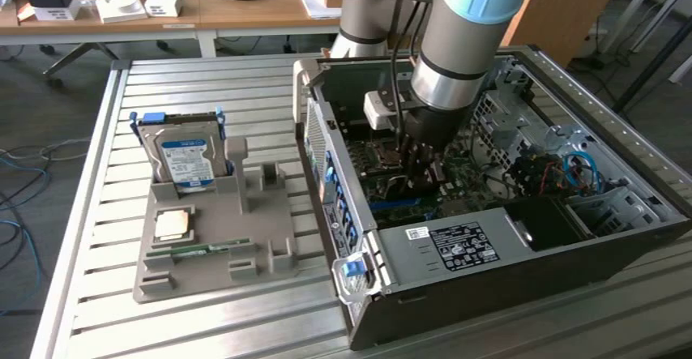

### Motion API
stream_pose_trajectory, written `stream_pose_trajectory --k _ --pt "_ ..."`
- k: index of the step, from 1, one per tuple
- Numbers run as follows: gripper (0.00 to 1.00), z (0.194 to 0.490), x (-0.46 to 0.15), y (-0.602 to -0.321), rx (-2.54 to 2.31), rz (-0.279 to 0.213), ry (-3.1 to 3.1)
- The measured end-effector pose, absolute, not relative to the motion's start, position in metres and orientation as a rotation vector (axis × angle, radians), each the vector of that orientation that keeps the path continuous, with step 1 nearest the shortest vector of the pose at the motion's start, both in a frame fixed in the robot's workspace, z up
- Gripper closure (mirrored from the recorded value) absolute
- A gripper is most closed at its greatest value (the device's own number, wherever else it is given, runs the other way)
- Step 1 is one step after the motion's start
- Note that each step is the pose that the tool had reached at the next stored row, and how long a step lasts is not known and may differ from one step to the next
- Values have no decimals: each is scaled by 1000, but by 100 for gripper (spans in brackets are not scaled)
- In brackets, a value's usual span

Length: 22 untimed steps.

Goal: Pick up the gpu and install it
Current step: 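Insert the gpu into the slot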

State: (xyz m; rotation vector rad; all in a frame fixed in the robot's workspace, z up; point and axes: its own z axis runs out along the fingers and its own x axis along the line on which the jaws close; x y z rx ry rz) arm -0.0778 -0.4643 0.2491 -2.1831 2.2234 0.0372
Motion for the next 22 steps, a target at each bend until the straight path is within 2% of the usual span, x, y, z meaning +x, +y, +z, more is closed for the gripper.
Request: stream_pose_trajectory --k 22 --pt "74 247 -78 -464 -2192 38 2215"
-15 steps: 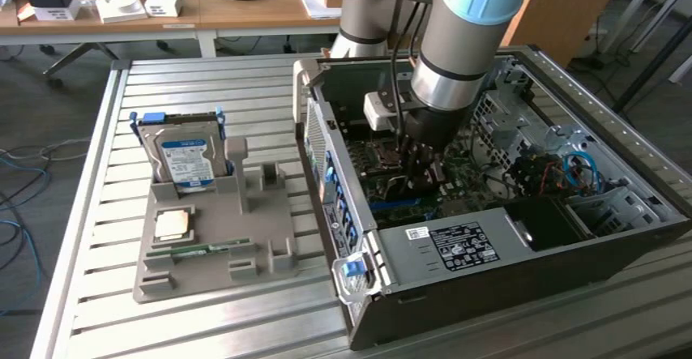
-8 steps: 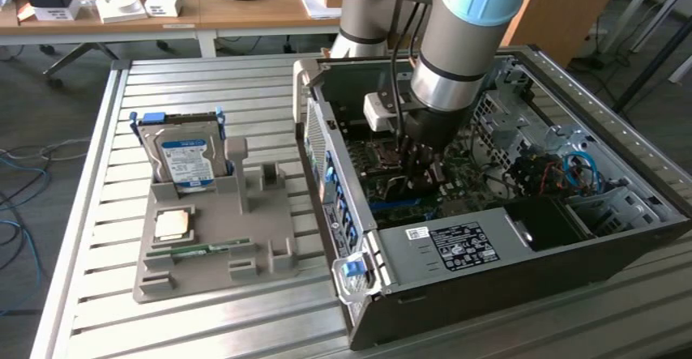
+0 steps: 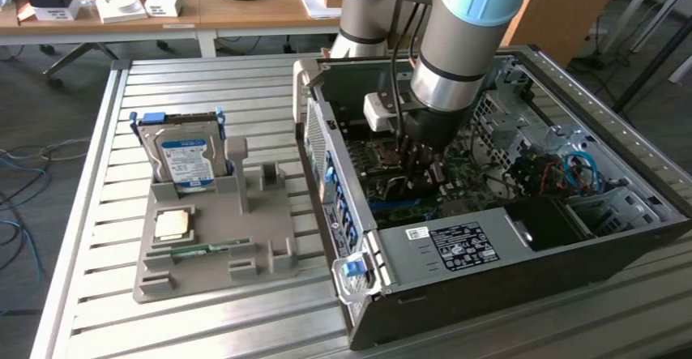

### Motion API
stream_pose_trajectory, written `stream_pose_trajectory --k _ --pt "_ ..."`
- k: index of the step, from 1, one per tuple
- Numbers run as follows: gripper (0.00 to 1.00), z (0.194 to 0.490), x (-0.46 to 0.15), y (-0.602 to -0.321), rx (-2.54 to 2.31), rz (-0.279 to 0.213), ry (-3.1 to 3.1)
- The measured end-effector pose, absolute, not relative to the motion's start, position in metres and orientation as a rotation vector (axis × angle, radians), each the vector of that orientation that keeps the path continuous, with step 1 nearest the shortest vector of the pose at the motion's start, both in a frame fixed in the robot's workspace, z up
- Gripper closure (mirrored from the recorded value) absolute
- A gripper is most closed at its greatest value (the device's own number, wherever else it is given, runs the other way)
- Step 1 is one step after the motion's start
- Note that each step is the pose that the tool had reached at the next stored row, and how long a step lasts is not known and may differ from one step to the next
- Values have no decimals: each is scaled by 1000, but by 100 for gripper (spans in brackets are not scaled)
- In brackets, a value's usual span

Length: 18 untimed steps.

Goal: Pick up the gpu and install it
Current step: 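Insert the gpu into the slot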

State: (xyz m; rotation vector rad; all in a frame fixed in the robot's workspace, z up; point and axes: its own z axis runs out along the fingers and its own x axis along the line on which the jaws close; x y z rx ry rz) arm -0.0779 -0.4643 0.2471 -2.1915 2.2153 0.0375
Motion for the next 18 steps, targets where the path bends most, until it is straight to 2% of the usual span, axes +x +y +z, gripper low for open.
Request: stream_pose_trajectory --k 18 --pt "74 249 -78 -464 -2189 39 2212"
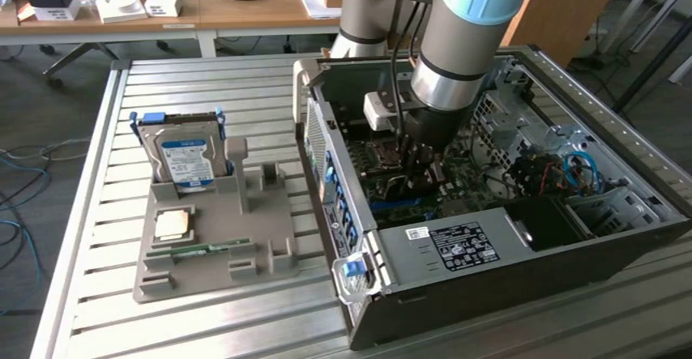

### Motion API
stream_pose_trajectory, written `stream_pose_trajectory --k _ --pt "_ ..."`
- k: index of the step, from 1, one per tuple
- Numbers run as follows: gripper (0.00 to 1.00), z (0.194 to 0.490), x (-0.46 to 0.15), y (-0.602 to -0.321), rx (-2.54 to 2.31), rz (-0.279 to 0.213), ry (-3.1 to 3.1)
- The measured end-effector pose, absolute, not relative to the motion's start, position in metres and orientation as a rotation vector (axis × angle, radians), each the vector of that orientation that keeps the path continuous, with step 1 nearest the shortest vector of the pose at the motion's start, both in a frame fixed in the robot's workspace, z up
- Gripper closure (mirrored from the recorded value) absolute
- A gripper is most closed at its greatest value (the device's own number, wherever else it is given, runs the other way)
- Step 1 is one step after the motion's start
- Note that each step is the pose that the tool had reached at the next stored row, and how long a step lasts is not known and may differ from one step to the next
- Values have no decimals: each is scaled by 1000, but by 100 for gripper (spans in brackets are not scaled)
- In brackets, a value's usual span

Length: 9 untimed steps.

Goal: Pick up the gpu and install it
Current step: 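Insert the gpu into the slot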

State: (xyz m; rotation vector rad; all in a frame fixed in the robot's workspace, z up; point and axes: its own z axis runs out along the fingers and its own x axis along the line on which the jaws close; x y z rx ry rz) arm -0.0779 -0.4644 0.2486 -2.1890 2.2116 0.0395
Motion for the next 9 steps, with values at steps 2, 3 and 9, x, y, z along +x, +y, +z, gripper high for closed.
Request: stream_pose_trajectory --k 2,3,9 --pt "74 248 -78 -464 -2187 42 2209" --pt "74 248 -78 -464 -2187 42 2209" --pt "74 248 -78 -464 -2189 37 2211"
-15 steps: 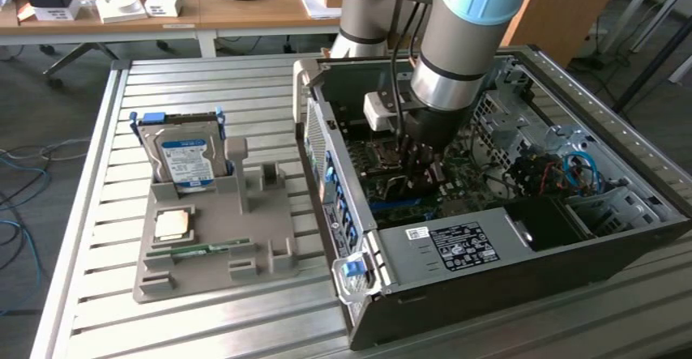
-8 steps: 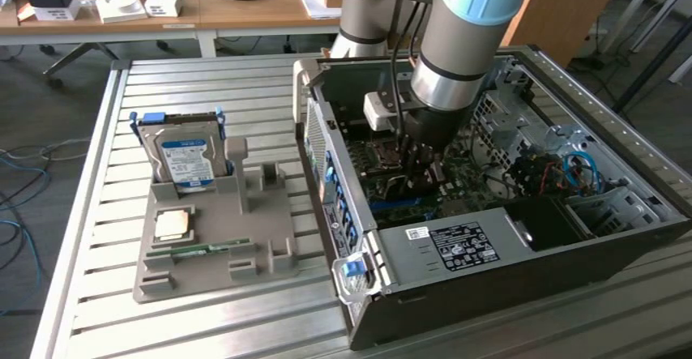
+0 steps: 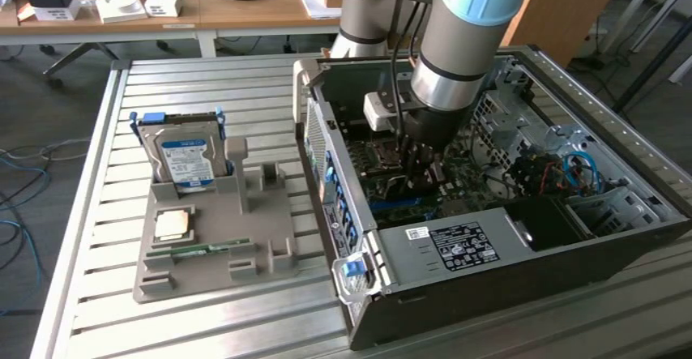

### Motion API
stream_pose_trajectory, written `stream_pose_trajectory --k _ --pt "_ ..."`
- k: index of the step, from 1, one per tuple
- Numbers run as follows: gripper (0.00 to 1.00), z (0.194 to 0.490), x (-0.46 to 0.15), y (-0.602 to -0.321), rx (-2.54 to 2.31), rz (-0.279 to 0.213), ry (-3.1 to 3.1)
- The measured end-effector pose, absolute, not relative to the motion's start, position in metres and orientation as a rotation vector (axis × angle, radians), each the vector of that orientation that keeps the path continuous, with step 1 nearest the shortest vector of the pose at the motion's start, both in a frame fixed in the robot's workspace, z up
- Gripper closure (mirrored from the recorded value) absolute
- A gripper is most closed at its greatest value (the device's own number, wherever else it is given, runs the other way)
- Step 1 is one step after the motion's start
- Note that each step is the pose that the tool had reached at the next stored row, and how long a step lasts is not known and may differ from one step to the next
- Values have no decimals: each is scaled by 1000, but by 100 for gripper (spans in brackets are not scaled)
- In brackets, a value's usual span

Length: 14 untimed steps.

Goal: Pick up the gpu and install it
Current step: 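Insert the gpu into the slot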

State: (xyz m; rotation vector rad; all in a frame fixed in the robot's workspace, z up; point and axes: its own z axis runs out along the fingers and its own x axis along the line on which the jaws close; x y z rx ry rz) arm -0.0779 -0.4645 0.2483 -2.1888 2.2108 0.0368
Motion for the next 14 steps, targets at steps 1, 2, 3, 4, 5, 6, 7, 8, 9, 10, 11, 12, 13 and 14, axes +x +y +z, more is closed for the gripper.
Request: stream_pose_trajectory --k 1,2,3,4,5,6,7,8,9,10,11,12,13,14 --pt "74 248 -78 -464 -2189 35 2212" --pt "74 248 -78 -465 -2190 35 2212" --pt "74 248 -78 -465 -2190 35 2212" --pt "74 248 -78 -465 -2190 35 2212" --pt "74 248 -78 -465 -2190 35 2212" --pt "74 248 -78 -465 -2190 35 2212" --pt "74 248 -78 -464 -2190 35 2212" --pt "74 248 -78 -465 -2190 35 2212" --pt "74 247 -78 -465 -2190 35 2212" --pt "74 247 -78 -465 -2190 35 2212" --pt "74 247 -79 -464 -2190 35 2212" --pt "74 246 -79 -464 -2190 35 2211" --pt "74 246 -79 -464 -2190 35 2212" --pt "74 246 -79 -464 -2190 35 2212"
